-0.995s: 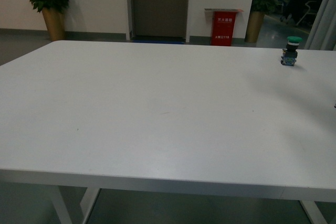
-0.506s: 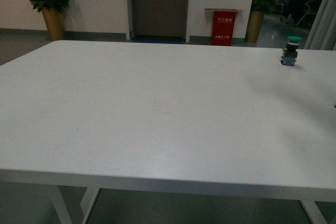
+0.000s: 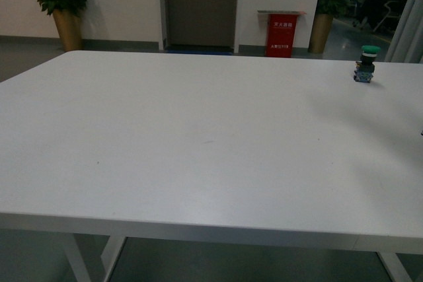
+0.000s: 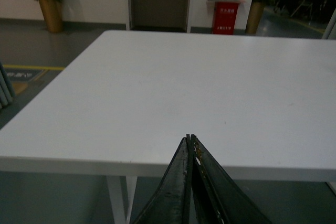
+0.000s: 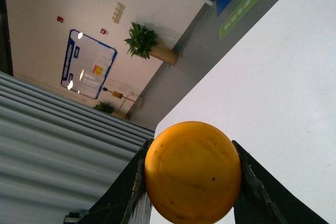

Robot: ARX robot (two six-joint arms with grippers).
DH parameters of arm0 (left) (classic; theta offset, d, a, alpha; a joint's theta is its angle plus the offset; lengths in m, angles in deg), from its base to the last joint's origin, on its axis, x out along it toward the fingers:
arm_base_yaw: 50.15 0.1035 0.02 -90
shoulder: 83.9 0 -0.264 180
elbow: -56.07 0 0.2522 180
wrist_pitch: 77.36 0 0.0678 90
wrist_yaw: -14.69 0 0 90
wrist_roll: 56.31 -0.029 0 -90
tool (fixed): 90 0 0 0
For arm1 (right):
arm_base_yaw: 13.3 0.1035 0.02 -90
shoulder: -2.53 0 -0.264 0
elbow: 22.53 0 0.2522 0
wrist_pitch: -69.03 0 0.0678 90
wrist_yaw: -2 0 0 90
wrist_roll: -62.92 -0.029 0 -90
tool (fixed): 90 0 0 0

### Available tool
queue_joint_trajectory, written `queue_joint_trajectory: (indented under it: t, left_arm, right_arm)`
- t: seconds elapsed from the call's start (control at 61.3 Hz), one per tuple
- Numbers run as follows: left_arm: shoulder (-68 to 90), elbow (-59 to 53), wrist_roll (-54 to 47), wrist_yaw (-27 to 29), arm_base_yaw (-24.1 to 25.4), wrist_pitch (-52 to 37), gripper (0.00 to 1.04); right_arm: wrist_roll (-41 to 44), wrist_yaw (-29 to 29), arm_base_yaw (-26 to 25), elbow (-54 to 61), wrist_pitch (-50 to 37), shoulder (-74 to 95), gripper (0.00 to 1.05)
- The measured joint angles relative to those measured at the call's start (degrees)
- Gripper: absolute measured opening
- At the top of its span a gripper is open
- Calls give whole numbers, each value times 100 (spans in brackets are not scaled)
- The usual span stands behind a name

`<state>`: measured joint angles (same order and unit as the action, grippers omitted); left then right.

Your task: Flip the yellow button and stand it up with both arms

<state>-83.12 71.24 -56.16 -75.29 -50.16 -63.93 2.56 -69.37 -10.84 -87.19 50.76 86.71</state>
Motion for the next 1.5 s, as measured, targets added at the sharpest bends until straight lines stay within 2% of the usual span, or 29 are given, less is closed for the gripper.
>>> queue_joint_trajectory:
  t: [0.212, 0.31, 0.375, 0.506, 0.587, 0.718, 0.832, 1.012, 1.501]
  left_arm:
    - [-59, 0, 4, -4, 0, 31, 6]
    - [-59, 0, 2, -2, 0, 31, 31]
    - [-59, 0, 2, -2, 0, 31, 41]
    - [-59, 0, 2, 0, 0, 31, 63]
    - [-59, 0, 0, 0, 0, 31, 81]
    - [-59, 0, -2, 0, 0, 31, 100]
    - [-59, 0, 0, -2, 0, 31, 98]
    - [-59, 0, 0, 0, 0, 31, 99]
    - [-59, 0, 0, -2, 0, 31, 99]
  right_arm:
    - [170, -127, 44, 0, 136, -77, 35]
    - [984, -522, 138, -199, 667, -39, 35]
    - [1556, -706, 144, -516, 922, 114, 35]
    - [3099, -1145, 55, -1626, 1600, 732, 35]
    - [4210, -1421, -46, -2553, 2177, 1272, 35]
    - [5687, -1836, -186, -3845, 3171, 2028, 35]
    - [6358, -2138, -310, -4972, 4190, 2671, 35]
    - [6564, -2245, -490, -5912, 5217, 3283, 35]
    - [6428, -2365, -577, -5873, 5053, 4072, 35]
